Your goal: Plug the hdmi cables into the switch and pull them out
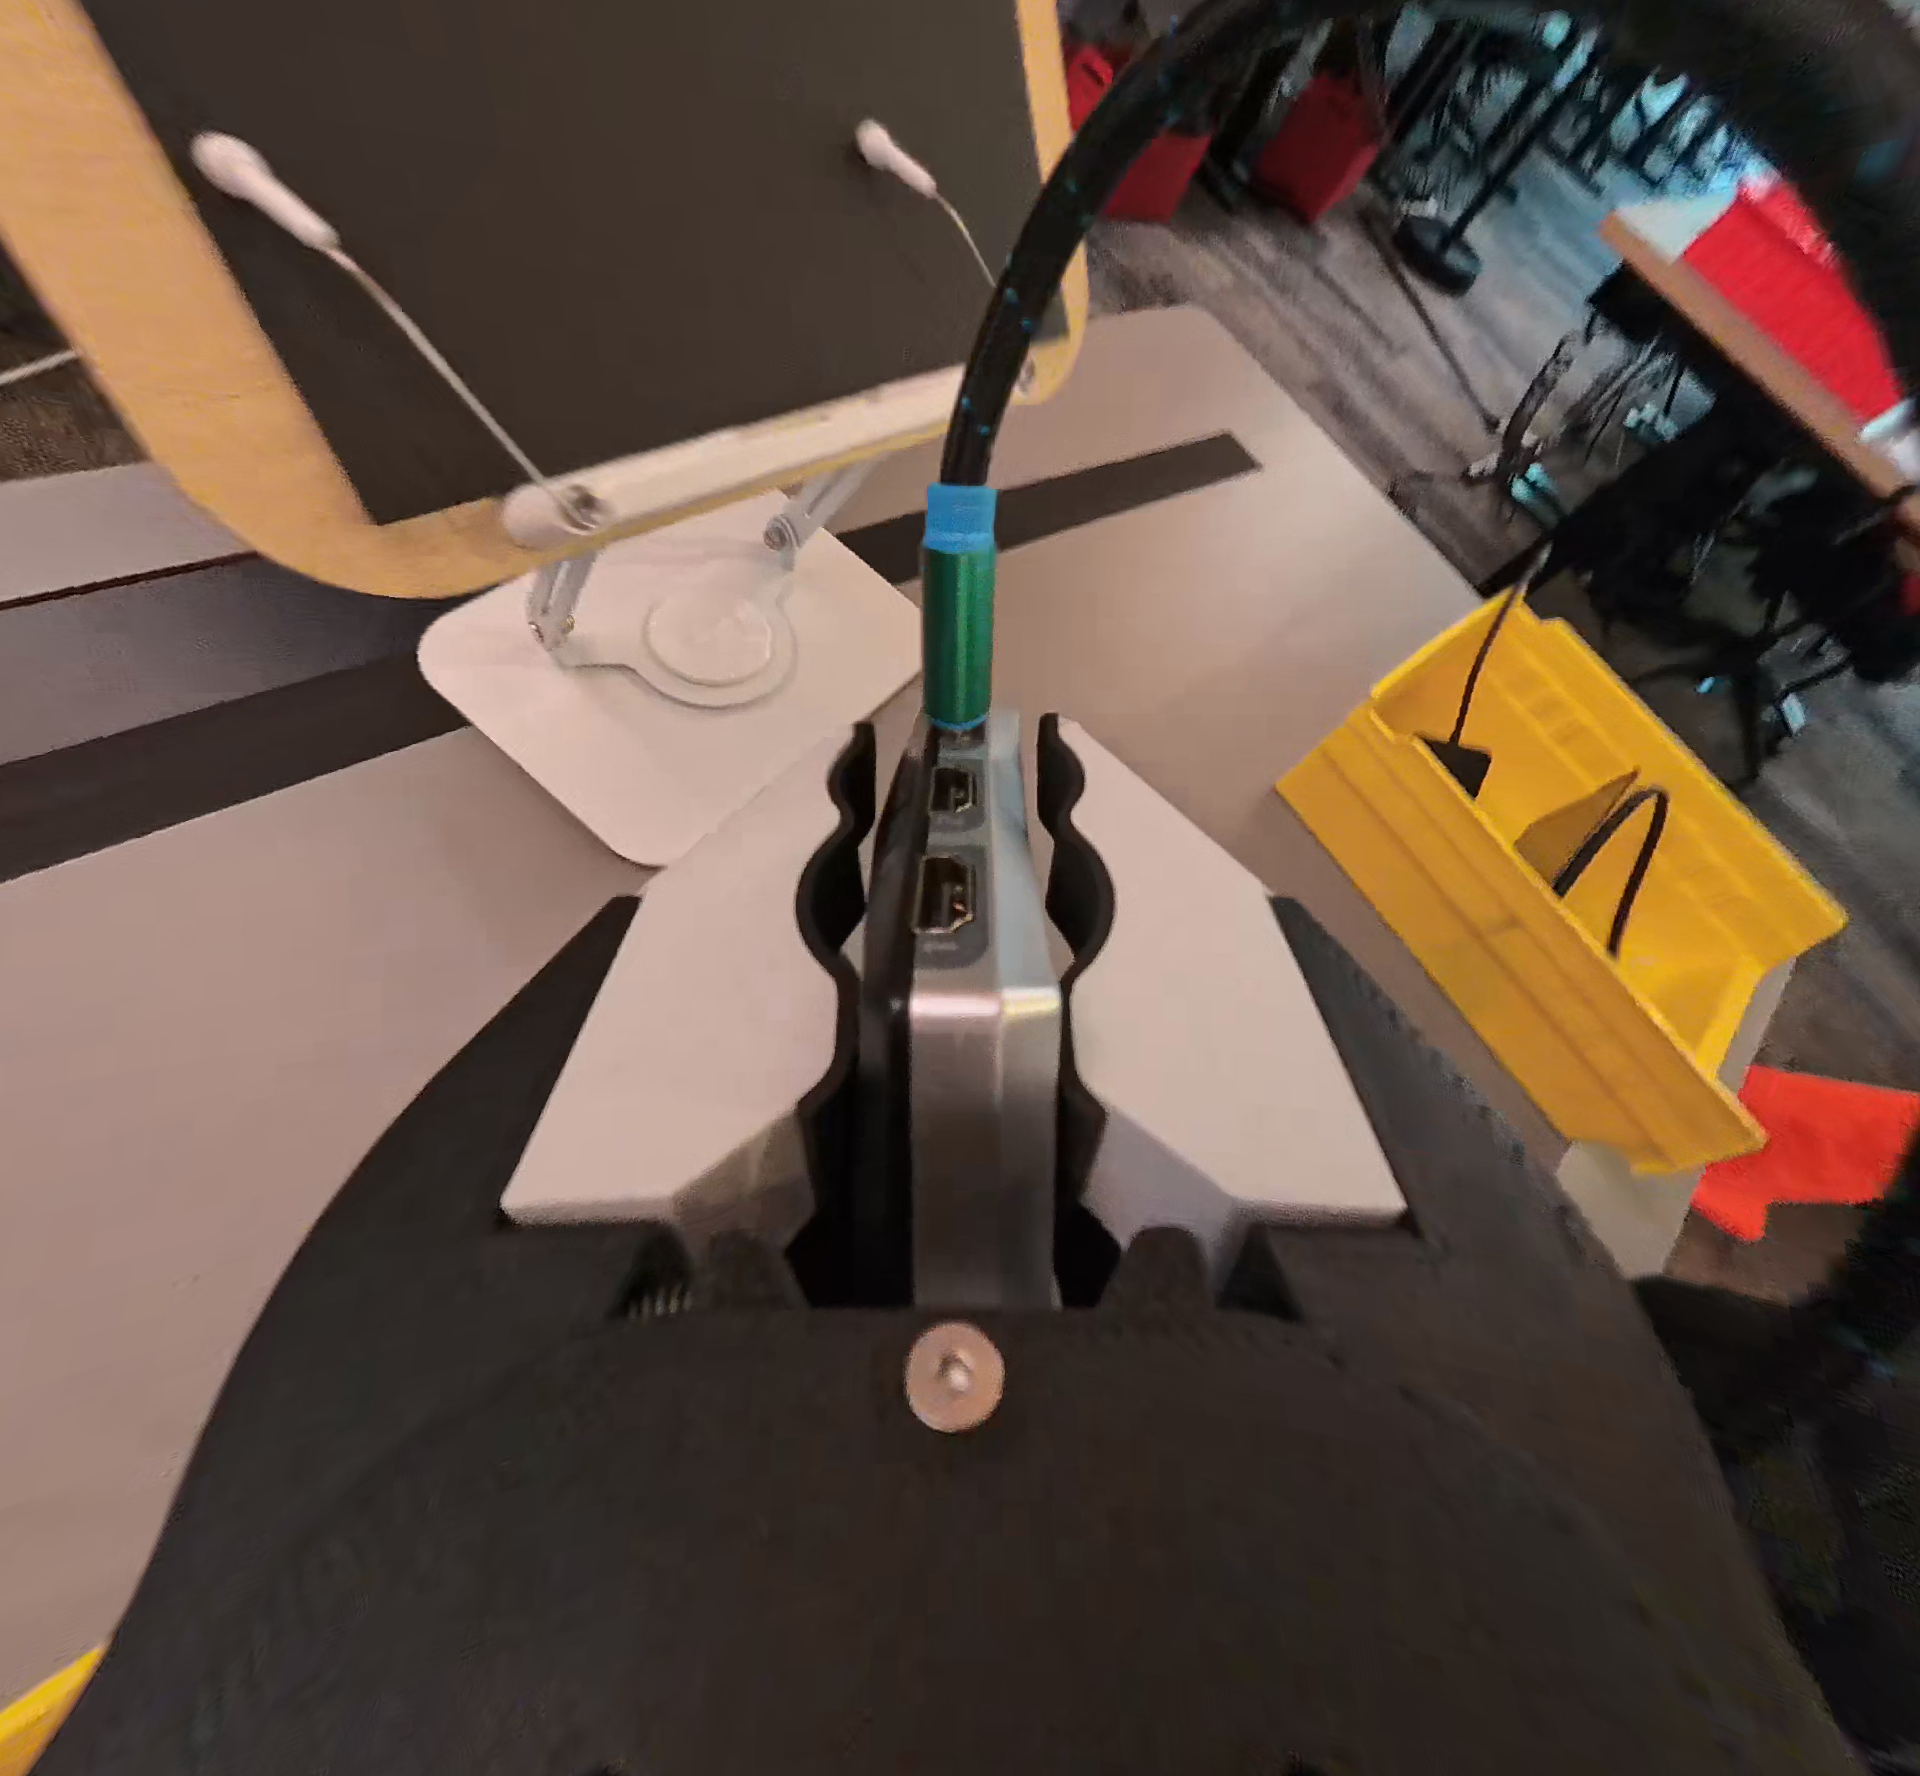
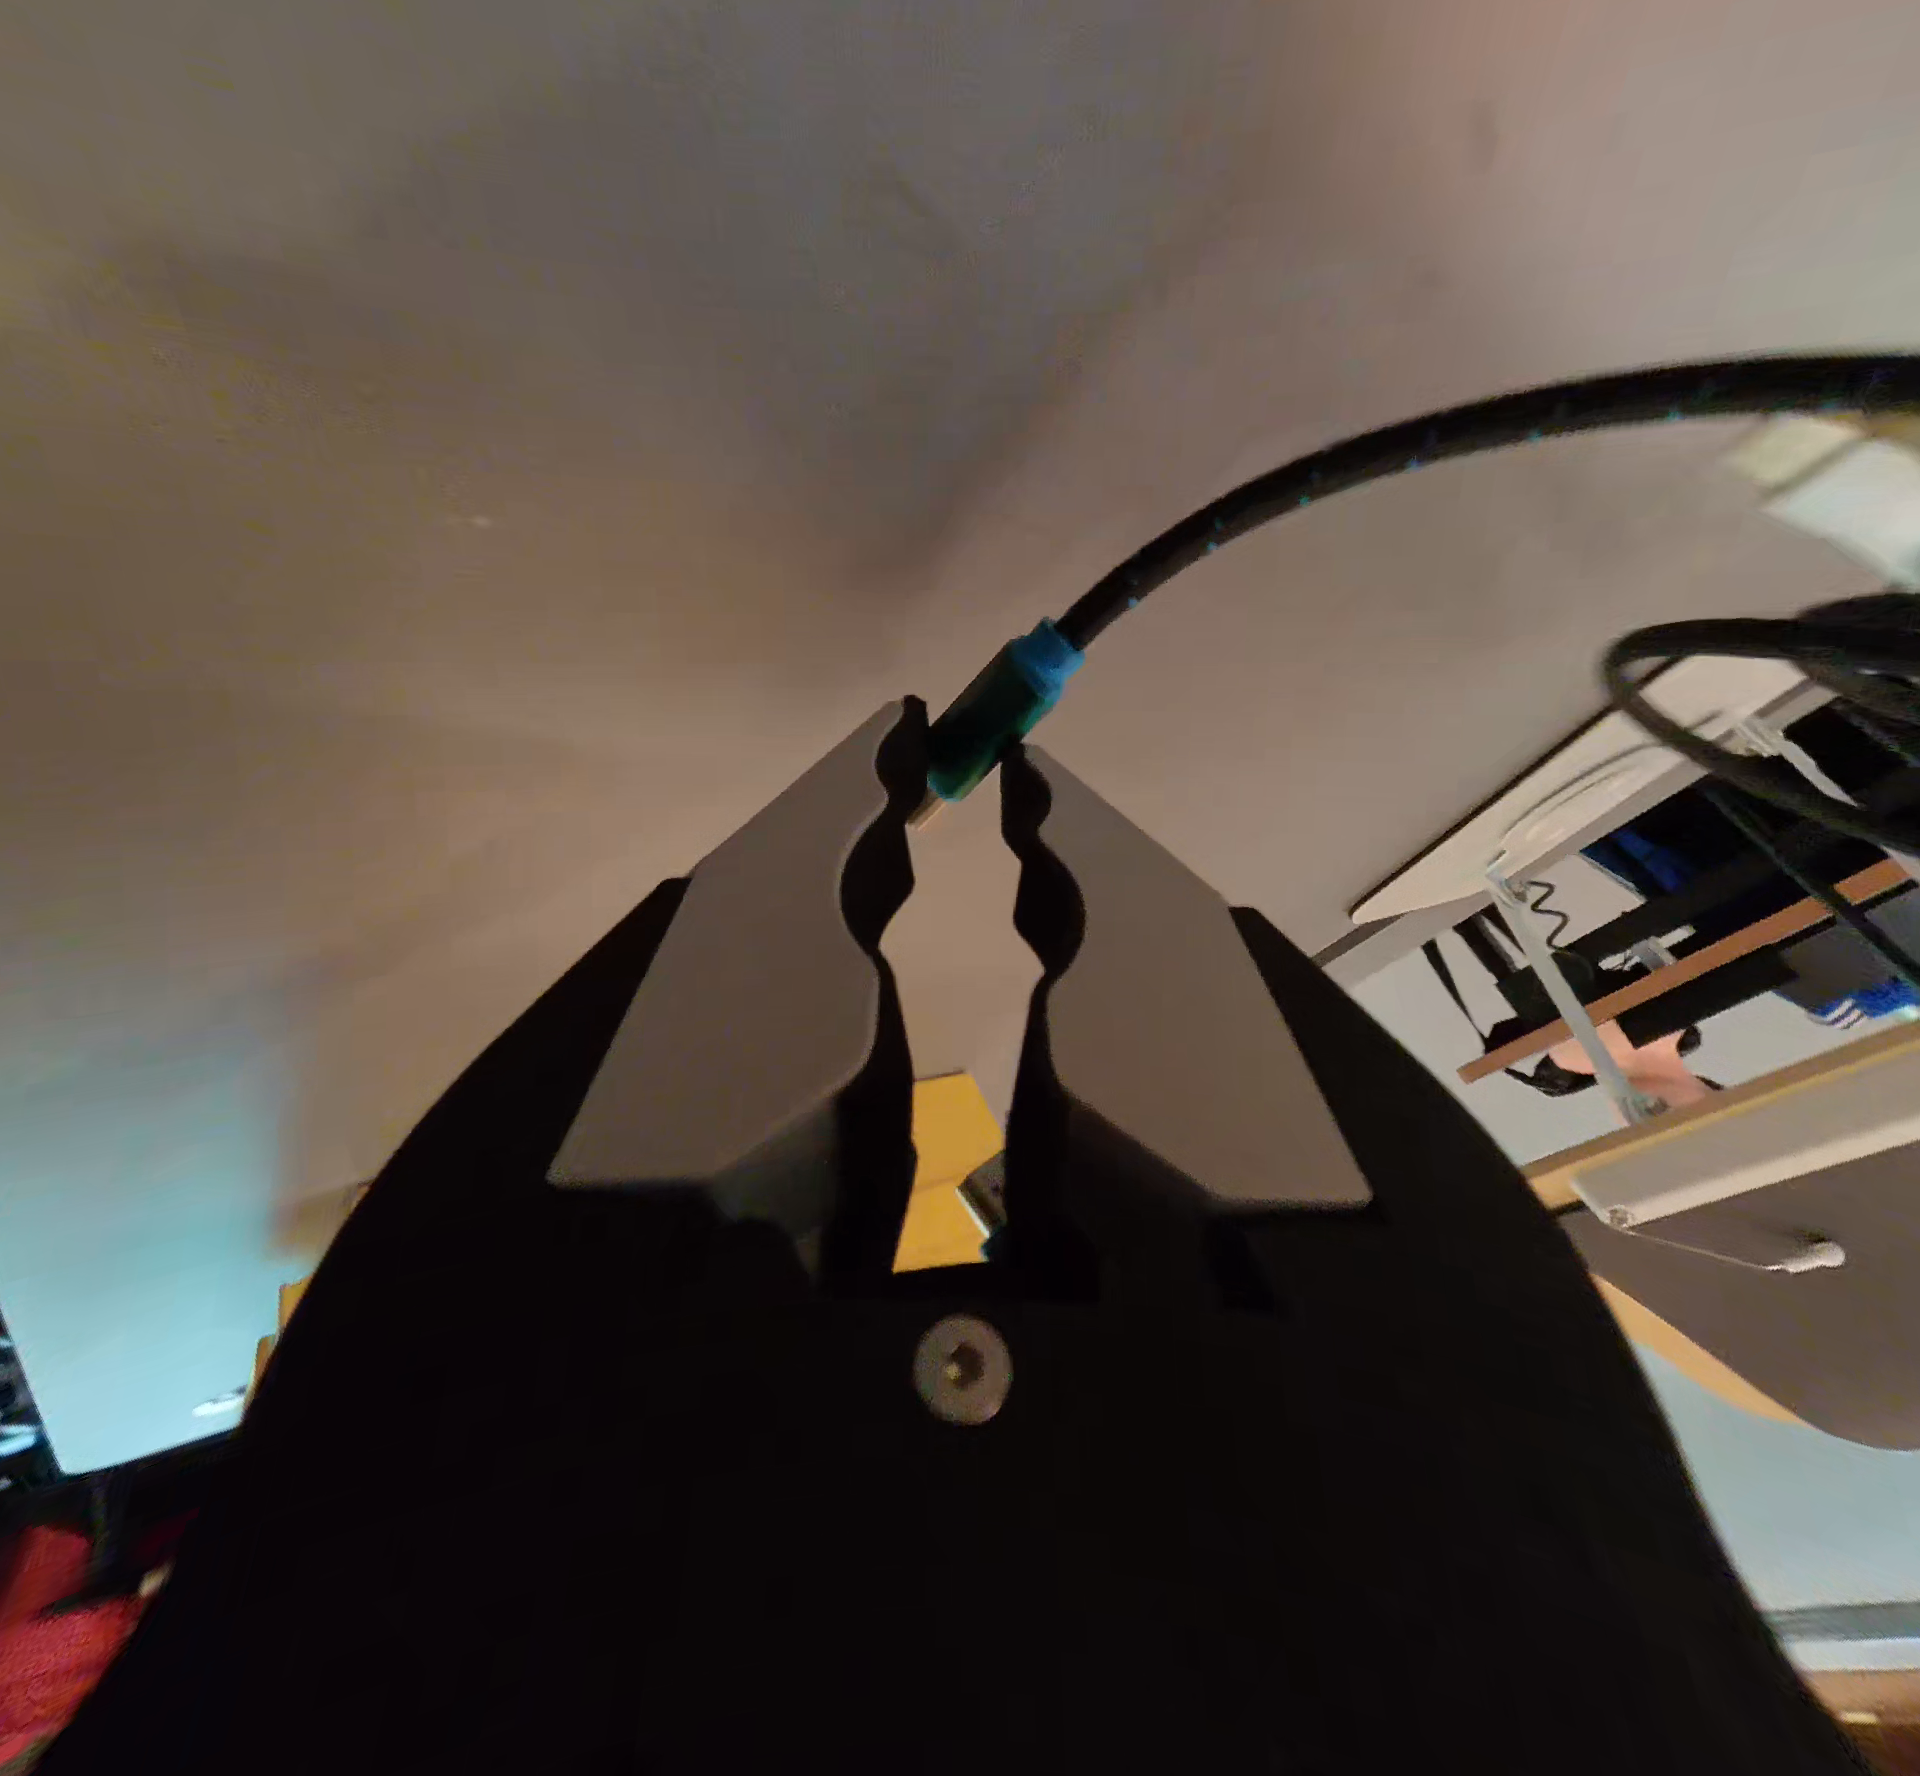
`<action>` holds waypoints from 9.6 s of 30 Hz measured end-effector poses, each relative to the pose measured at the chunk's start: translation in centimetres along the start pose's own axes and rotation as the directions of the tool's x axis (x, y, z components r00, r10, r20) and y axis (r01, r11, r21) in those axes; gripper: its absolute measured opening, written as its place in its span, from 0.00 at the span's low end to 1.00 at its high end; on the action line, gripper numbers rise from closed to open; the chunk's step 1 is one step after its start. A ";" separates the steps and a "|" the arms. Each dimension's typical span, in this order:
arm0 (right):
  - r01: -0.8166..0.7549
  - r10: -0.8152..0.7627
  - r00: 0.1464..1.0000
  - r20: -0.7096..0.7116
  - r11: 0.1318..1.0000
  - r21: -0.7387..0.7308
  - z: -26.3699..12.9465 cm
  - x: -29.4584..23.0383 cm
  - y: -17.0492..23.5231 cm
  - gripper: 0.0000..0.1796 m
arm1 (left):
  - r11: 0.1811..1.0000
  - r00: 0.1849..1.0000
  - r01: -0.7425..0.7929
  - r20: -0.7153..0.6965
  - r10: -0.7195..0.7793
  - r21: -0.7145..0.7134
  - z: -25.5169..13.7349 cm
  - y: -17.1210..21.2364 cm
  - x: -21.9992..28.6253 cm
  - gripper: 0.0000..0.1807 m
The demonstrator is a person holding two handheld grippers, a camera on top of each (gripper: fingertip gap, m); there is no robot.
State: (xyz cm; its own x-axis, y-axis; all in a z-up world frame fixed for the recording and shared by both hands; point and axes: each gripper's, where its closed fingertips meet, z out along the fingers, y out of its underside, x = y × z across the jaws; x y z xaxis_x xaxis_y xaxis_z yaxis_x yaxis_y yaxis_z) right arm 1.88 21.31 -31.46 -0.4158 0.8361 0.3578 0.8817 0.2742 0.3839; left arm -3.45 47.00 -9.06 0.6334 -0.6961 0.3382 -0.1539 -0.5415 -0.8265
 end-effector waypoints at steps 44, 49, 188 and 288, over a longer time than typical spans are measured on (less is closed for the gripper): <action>-0.797 0.804 0.594 -0.031 0.593 0.114 -11.6 -13.6 36.3 0.05 | 0.971 0.974 -0.227 0.006 0.228 -0.073 -0.2 10.9 4.3 0.17; -0.799 0.800 0.600 0.021 0.598 0.073 -11.6 -16.0 37.5 0.05 | 0.966 0.971 -0.239 -0.001 0.240 -0.100 0.2 11.8 4.7 0.17; -0.439 0.646 0.537 0.542 -0.335 0.834 -9.9 8.7 5.6 0.10 | 0.060 0.403 -0.903 -0.794 0.456 -0.424 -1.8 25.8 13.0 0.84; -0.590 0.660 0.559 0.502 -0.110 0.800 -7.0 10.4 6.2 0.12 | -0.022 0.456 -0.845 -0.742 0.491 -0.534 -0.9 24.2 9.8 0.85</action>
State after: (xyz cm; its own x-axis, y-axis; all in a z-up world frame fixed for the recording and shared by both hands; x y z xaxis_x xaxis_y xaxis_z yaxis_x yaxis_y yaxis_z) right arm 1.45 28.38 -19.45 0.4612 0.8869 0.0255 0.3268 -0.1431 -0.9342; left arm -1.68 26.65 -25.37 -0.3499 -0.9332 0.0819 -0.9368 0.3488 -0.0277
